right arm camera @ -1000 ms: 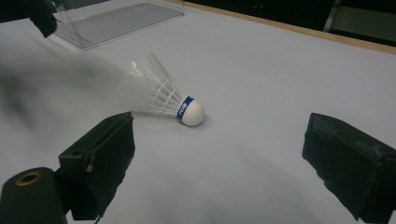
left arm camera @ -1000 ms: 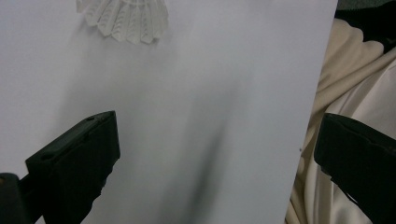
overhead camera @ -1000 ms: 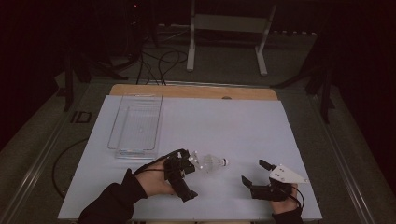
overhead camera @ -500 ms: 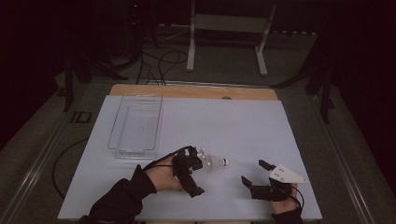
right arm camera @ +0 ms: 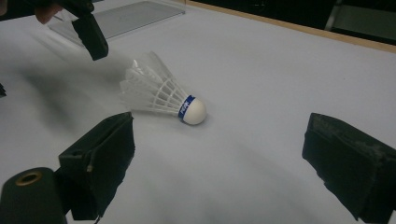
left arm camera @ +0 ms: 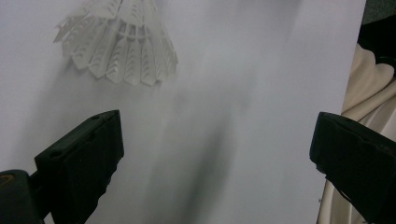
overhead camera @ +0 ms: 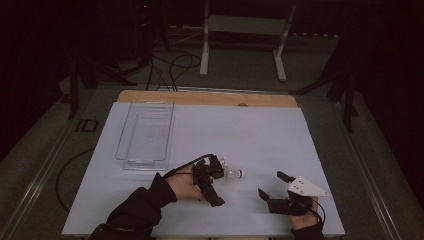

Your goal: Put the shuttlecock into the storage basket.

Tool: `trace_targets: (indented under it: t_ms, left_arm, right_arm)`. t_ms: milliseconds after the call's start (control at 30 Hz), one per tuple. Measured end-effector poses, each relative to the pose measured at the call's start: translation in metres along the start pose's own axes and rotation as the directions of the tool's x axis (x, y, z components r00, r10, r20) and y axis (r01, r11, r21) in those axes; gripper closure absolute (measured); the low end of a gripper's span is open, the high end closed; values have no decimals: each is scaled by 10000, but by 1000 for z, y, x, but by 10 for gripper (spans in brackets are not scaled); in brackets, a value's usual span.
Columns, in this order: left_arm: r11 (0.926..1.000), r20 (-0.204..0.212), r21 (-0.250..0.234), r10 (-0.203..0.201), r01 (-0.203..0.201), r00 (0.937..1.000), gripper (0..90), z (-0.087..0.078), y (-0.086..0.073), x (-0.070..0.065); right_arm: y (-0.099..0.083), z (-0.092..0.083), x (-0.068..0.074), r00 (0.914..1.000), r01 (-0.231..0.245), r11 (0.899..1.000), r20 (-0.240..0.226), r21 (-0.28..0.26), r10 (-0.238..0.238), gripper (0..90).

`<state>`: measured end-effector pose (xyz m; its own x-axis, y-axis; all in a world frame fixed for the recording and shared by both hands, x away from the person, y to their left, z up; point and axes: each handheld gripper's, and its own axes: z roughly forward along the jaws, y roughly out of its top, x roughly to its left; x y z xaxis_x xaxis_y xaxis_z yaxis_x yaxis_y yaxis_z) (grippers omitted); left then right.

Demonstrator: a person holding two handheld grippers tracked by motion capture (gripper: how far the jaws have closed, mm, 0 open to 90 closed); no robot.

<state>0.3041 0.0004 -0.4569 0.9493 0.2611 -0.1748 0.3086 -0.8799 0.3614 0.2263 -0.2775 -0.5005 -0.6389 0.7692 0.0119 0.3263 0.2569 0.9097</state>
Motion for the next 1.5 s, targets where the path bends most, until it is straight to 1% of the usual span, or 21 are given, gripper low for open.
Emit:
trace_targets:
  t_ms: [67,100,133,200,233,267,433,533,600,667,733,800,833,933,967,1133,1233,1267,1333,1400,1500]
  left_arm:
    - [10000,26,33,69,-69,10000,46,2,3,1]
    - [10000,62,-8,-15,15,10000,46,2,4,1]
    - [10000,23,48,82,-82,10000,59,3,6,1]
    - [10000,-69,34,73,-73,9999,68,3,8,2]
    - [10000,-149,-5,-15,15,9999,68,4,10,4]
    - [9999,-177,-97,-136,135,9997,108,5,12,7]
    - [9993,-134,-268,-252,248,9996,157,7,16,10]
    - [9997,-270,-98,-215,213,9994,171,11,21,11]
    - [9994,-370,7,-347,347,9987,199,15,24,11]
    - [9992,-465,228,-314,325,9984,226,17,28,12]
    - [9987,-504,213,-441,453,9978,247,19,31,13]
    - [9985,-550,276,-461,477,9974,273,19,33,14]
    - [9984,-575,355,-424,445,9974,314,21,35,15]
    - [9980,-586,408,-463,488,9972,339,23,36,16]
    - [9971,-652,492,-550,583,9964,347,24,38,18]
    - [9964,-745,514,-637,676,9952,390,25,41,20]
    - [9957,-965,614,-638,699,9933,450,29,43,24]
    - [9957,-965,614,-638,699,9933,459,29,43,24]
    - [9960,-870,537,-662,710,9940,503,30,44,25]
    - [9956,-1000,474,-754,804,9921,509,32,44,26]
    - [9956,-1118,378,-805,852,9905,573,32,45,30]
  right_arm:
    - [0,0,0,10000,-22,10000,-4,15,22,92]
    - [0,0,0,10000,-22,10000,-4,15,22,92]
    - [0,0,0,10000,-16,10000,-5,6,16,92]
    - [0,0,0,10000,-1,10000,-7,4,1,92]
    - [0,0,0,10000,2,10000,-11,13,-2,92]
    - [0,-1,0,10000,6,10000,-8,0,-6,92]
    - [0,-1,0,10000,15,10000,18,17,-15,92]
    - [1,-1,0,10000,3,10000,22,-20,-3,92]
    - [0,-1,0,10000,-6,10000,3,-7,6,92]
    - [1,-1,0,10000,1,10000,1,5,-1,92]
    - [1,-1,0,10000,14,10000,7,6,-14,92]
    - [1,-1,0,10000,7,10000,1,0,-7,92]
    - [0,-1,0,10000,-10,10000,-27,-17,10,92]
    - [0,-1,0,10000,-22,10000,-29,-15,21,92]
    - [0,-1,0,10000,-21,10000,-31,-15,21,92]
    - [0,-1,0,10000,-11,10000,-30,-6,11,92]
    - [0,-1,0,10000,-18,10000,-31,0,18,92]
    - [0,-1,0,10000,-18,10000,-31,0,18,92]
    - [0,-1,0,10000,-11,10000,-42,-10,11,92]
    - [0,-1,0,10000,-19,10000,-60,-17,19,92]
    - [0,-1,0,10000,-41,10000,-69,-4,41,92]
